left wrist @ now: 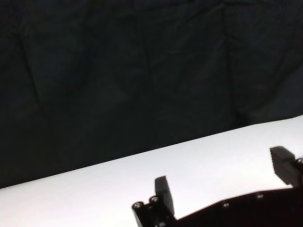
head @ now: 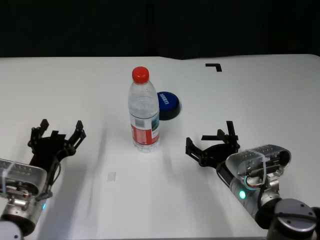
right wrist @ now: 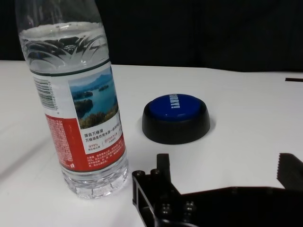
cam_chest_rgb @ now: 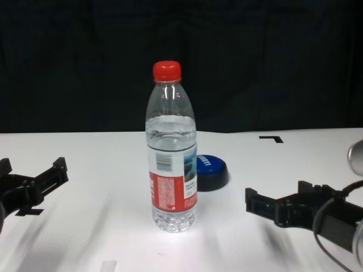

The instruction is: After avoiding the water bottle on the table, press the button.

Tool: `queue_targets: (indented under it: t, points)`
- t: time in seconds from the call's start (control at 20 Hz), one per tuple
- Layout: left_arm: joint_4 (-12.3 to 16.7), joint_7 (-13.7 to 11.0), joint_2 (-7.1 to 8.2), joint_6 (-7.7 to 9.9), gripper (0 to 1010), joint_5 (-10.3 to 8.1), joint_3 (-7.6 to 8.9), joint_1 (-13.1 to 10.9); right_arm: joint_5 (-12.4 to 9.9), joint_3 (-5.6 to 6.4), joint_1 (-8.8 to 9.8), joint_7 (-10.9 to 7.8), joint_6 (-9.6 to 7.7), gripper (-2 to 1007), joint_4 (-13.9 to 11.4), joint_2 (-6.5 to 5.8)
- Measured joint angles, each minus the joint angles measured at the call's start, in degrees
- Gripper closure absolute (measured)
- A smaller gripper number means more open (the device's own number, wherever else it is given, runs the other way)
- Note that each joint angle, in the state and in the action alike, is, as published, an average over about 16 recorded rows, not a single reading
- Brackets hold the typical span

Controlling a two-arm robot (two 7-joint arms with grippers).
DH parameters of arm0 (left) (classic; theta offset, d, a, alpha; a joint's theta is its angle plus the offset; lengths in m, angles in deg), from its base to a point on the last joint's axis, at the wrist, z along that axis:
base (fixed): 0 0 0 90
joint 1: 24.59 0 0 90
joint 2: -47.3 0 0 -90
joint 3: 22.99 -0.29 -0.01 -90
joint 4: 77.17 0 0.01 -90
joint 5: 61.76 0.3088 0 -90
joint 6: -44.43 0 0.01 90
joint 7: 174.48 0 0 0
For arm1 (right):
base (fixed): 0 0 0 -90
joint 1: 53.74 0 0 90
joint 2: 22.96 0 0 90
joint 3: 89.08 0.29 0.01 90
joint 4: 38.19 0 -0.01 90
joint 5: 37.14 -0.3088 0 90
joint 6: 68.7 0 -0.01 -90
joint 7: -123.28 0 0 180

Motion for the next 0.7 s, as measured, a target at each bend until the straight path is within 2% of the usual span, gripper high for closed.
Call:
queue_targets:
  t: [0.7]
  points:
    - [0.0,0.0,0.0,0.0,7,0.0,0.0,0.0,0.0,0.0,0.0,0.0,0.0,2,0.0,0.0]
